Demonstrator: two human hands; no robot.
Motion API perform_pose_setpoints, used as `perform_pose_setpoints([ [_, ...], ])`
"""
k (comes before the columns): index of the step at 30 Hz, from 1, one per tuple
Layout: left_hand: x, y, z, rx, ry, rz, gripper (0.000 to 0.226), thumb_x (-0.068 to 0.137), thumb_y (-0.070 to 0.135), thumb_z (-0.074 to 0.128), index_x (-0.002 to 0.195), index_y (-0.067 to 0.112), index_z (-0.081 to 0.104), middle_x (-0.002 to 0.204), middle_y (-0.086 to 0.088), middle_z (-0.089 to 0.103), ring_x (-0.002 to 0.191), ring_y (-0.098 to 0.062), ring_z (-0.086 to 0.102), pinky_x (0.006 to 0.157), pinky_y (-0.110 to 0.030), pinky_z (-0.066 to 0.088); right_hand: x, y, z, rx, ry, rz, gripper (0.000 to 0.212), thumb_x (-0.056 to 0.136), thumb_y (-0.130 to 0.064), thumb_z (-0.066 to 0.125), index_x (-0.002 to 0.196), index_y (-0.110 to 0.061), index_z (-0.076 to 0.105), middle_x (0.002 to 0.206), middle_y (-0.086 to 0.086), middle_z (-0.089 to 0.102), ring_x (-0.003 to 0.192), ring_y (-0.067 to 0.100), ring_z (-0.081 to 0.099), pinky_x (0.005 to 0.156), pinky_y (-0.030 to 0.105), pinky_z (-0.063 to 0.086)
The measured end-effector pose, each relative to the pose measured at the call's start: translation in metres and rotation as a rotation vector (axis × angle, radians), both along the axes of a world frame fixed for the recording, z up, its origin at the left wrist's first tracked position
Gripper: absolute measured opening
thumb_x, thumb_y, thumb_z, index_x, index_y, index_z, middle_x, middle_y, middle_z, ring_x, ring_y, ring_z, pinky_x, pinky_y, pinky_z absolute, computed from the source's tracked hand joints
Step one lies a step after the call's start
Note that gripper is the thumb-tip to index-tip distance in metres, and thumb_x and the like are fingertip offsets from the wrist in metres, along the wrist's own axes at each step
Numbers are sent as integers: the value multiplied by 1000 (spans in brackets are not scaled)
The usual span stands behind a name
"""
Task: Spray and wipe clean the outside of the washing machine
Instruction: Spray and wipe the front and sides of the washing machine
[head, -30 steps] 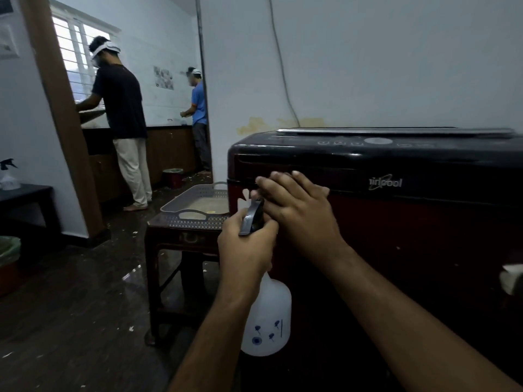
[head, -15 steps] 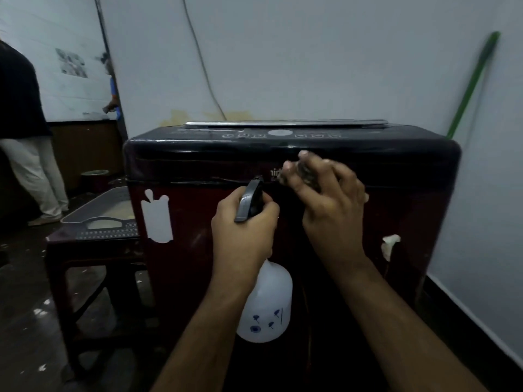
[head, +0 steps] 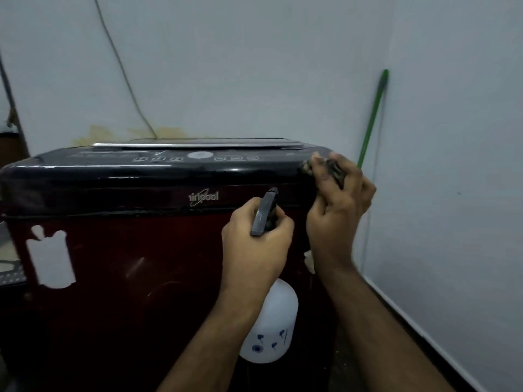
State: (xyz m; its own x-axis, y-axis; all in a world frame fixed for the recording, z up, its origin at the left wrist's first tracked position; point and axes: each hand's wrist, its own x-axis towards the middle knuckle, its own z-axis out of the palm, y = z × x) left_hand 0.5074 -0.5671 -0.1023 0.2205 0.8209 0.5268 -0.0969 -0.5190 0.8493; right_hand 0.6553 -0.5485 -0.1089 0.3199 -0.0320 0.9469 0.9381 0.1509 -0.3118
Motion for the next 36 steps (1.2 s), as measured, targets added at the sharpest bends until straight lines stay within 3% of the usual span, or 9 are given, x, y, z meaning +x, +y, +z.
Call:
perform_pose_setpoints([
  [7,47,-9,1,-7,16,-106,13,90,10,67,78,15,64,64,-2,59,60,-18,54,54,-34,50,24,-17,-40,-18,148,132,62,92,10,59,139,-31,63,143,-8,49,129,15,36,107,33,43],
  [11,58,-11,-4,-31,21,-140,10,91,9,68,81,13,66,70,-15,62,61,-22,55,58,-41,54,36,-6,5,68,150,119,55,96,4,58,141,-29,61,142,-5,48,128,18,42,107,34,45],
  [15,55,-9,-11,-24,6,-120,11,91,10,67,80,12,65,68,-12,61,59,-21,55,56,-38,52,30,-11,-41,-54,-13,82,60,93,-8,73,146,-29,56,150,-2,43,134,27,37,109,35,42],
  [18,44,-9,-19,-33,16,-121,12,90,10,69,79,13,65,64,-4,60,57,-18,55,55,-32,51,28,-21,-84,-96,-26,116,64,90,9,70,143,-26,58,150,-1,43,138,26,36,110,44,43],
  [22,29,-5,-33,-72,39,-100,15,90,7,69,77,11,62,61,2,57,55,-16,54,55,-29,48,22,-15,-48,40,147,147,61,91,16,58,140,-20,62,145,4,47,135,20,40,113,36,42],
  [25,16,-2,-48,-102,16,-73,16,91,8,68,77,8,60,65,-6,56,59,-24,51,55,-35,46,12,-5,-38,-7,-44,91,50,92,9,58,134,-17,67,141,6,53,128,20,41,109,30,38],
  [29,3,-2,-64,-114,13,-74,15,91,8,68,78,10,61,66,-10,57,59,-23,53,54,-33,46,19,-17,-88,-163,-282,110,38,96,-8,61,132,-20,67,139,7,53,123,28,42,105,38,41],
  [33,-8,-4,-74,-132,32,-82,16,91,7,68,77,9,61,62,-4,55,54,-21,50,52,-34,46,16,-21,-90,-141,-63,159,47,91,4,64,131,-20,67,127,-2,48,122,27,46,102,37,42],
  [36,-12,-6,-77,-132,42,-59,20,87,7,69,71,11,59,56,2,51,50,-15,47,49,-25,44,1,-18,-77,-113,63,198,50,88,11,66,130,-17,68,118,1,47,121,25,49,104,21,36],
])
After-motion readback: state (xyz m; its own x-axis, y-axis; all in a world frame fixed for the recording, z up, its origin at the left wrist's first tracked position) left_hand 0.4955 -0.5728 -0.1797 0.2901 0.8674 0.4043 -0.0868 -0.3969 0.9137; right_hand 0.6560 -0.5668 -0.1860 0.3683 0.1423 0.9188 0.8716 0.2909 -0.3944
